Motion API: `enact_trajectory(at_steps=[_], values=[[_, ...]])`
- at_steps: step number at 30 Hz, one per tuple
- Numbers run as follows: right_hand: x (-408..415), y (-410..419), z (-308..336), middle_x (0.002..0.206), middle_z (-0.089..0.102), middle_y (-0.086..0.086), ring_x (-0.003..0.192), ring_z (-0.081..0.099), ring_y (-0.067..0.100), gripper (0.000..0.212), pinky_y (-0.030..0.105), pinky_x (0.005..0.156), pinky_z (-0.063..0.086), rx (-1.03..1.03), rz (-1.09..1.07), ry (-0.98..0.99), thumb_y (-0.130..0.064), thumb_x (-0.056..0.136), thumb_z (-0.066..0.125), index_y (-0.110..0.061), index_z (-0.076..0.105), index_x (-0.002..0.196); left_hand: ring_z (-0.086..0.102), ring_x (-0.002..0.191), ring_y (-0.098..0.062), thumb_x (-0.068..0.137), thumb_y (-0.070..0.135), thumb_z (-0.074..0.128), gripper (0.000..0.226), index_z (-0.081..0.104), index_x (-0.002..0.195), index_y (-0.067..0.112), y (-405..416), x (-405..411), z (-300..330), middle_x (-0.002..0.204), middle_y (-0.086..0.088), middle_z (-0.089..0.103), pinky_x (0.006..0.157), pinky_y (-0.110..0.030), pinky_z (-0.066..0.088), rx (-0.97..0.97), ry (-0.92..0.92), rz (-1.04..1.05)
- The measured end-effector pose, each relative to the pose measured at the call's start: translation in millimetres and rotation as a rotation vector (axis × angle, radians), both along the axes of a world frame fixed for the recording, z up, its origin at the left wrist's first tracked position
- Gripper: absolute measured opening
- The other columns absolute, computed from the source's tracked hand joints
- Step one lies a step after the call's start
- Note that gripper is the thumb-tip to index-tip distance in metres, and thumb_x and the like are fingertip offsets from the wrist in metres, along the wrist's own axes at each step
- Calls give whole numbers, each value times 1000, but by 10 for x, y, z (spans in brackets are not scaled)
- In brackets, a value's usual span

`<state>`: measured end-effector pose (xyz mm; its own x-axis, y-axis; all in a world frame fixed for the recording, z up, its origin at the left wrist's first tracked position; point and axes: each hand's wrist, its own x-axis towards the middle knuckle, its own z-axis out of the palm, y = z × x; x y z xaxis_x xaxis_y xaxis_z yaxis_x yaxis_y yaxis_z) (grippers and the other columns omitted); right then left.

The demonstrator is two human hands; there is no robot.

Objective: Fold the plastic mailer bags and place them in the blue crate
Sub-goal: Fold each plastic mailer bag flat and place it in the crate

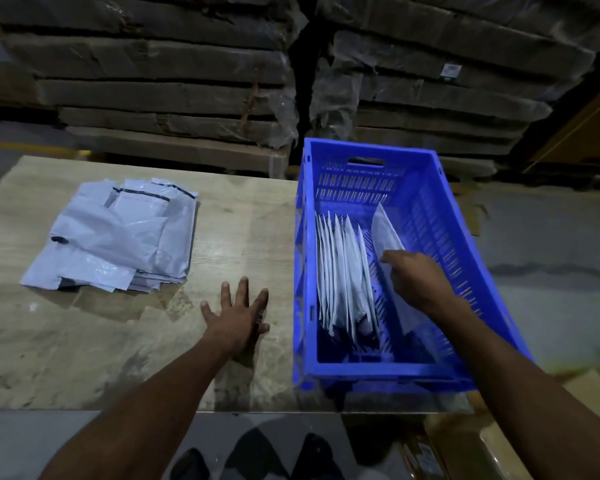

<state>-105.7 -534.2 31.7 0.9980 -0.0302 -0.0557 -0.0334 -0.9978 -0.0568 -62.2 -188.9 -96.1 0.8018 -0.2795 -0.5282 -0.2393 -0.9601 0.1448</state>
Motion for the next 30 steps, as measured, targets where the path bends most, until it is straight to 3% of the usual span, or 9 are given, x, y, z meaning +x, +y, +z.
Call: enact_trajectory(at_steps=[5, 7, 9, 14, 17, 21, 24, 27, 30], values=[[-119, 24, -168, 114, 69, 21, 97, 66, 43, 41, 47, 78, 54, 42, -1, 33, 2, 80, 54, -8, 65, 119, -26, 154, -38, 100, 62, 50, 81, -6, 159, 54, -23, 3, 42, 169, 2, -29, 112, -79, 3, 4, 34, 25], [-139, 108, -259, 114, 67, 20, 100, 65, 43, 35, 47, 79, 52, 64, 67, 100, 1, 81, 56, -6, 62, 115, -26, 154, -37, 101, 61, 50, 81, -6, 159, 54, -29, -8, 64, 169, 2, -29, 112, -79, 4, 1, 31, 26], [-112, 152, -299, 106, 65, 20, 94, 64, 45, 26, 49, 74, 52, 72, 126, 110, -4, 81, 53, -5, 58, 106, -26, 154, -38, 101, 61, 49, 80, -6, 159, 54, -26, -23, 79, 169, 3, -29, 112, -79, 4, 2, 29, 27], [-92, 250, -336, 98, 65, 24, 80, 61, 46, 38, 48, 63, 50, 188, 142, -26, -16, 86, 33, 3, 58, 108, -27, 154, -37, 102, 59, 48, 79, -6, 159, 53, -29, -43, 115, 169, 2, -30, 112, -80, 5, 1, 40, 29], [-125, 320, -292, 91, 57, 18, 70, 53, 41, 39, 45, 59, 45, 222, 162, -61, -24, 89, 22, -2, 51, 104, -27, 153, -39, 105, 43, 53, 83, -9, 160, 48, -57, -76, 231, 168, -1, -32, 113, -79, 7, 34, 58, 3], [-155, 367, -248, 90, 51, 16, 68, 53, 41, 20, 45, 58, 44, 174, 140, -9, -2, 89, 37, -9, 41, 107, -28, 153, -39, 104, 53, 48, 81, -9, 160, 50, -51, -71, 220, 167, 0, -33, 113, -81, 8, 23, 55, 12], [-172, 399, -240, 116, 55, 29, 93, 61, 49, 43, 51, 72, 50, 170, 144, 49, 11, 87, 44, 0, 41, 129, -29, 153, -39, 104, 53, 47, 81, -12, 160, 49, -46, -69, 219, 167, -1, -34, 113, -80, 7, 30, 61, 4], [-171, 392, -221, 158, 28, 29, 140, 39, 44, 63, 52, 103, 42, 168, 114, 64, 15, 89, 44, 7, 31, 150, -28, 153, -39, 105, 52, 47, 82, -13, 160, 48, -57, -80, 251, 167, -1, -34, 114, -79, 7, 40, 47, -6], [-161, 408, -228, 164, 13, 26, 145, 31, 44, 68, 52, 102, 41, 141, 129, 98, 16, 89, 42, 4, 26, 154, -28, 153, -39, 104, 54, 47, 81, -11, 160, 50, -46, -77, 208, 167, 0, -34, 114, -79, 7, 28, 49, 7]])
